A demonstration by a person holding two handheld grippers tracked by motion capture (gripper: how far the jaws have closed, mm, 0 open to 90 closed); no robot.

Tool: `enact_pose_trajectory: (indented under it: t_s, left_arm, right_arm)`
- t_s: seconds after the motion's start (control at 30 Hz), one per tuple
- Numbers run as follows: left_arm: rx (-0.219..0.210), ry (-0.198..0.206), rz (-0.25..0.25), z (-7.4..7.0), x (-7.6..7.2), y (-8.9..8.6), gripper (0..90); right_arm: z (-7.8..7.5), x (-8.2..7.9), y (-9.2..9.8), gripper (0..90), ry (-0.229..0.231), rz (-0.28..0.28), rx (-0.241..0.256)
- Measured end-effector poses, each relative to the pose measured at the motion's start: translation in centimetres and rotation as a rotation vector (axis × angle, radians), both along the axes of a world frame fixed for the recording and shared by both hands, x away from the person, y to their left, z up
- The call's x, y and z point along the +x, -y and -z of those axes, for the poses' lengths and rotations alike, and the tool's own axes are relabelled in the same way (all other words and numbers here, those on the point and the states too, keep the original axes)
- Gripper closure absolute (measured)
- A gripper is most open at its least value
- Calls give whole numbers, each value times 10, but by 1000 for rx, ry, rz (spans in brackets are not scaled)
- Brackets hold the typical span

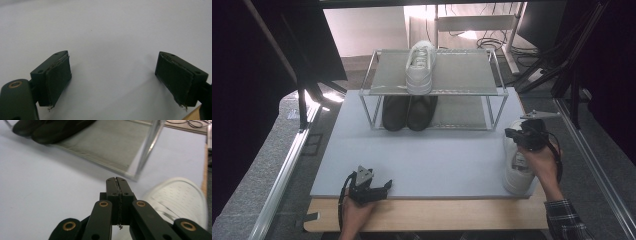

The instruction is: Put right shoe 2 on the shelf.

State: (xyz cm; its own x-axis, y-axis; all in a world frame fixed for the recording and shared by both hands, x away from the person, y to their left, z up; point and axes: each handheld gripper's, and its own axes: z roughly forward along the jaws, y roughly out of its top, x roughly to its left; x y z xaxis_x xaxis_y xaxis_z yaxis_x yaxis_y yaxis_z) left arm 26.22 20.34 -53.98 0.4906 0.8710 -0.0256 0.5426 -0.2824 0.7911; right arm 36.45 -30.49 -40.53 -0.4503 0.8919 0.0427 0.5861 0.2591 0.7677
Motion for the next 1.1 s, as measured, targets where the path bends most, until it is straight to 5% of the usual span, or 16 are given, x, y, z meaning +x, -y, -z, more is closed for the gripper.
enact_pose_trajectory:
  t_s: [0.57, 1.1]
  left_arm:
    - [0, 0, 0, 0, 0, 0, 128]
    - [0, 0, -1, 0, 0, 0, 128]
  right_arm:
    - [19, 2, 63, 896, -29, 166, 12]
    - [52, 19, 92, 896, -79, 248, 24]
